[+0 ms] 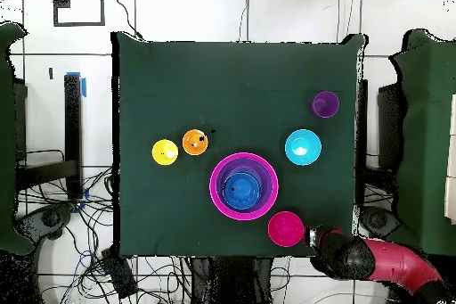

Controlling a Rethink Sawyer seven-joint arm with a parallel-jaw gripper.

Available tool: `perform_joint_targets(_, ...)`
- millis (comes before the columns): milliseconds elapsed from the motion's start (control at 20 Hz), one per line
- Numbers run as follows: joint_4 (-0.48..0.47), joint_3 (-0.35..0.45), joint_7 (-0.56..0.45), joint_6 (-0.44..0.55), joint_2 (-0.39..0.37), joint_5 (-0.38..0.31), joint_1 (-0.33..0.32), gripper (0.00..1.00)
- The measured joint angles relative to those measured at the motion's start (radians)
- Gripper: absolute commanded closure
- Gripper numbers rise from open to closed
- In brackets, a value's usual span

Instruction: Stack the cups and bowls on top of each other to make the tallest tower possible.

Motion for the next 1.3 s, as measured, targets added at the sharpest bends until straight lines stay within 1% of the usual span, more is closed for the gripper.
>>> perform_joint_targets(600,0.000,0.000,0.000,0.000,-0.006,0.000,0.008,0.00)
perform_joint_targets(800,0.002,0.000,0.000,0.000,-0.010,0.000,0.017,0.00)
perform_joint_targets(1000,0.011,0.000,0.000,0.000,-0.017,0.000,0.041,0.00)
perform_joint_targets(1300,0.028,0.000,0.000,0.000,-0.033,0.001,0.049,0.00)
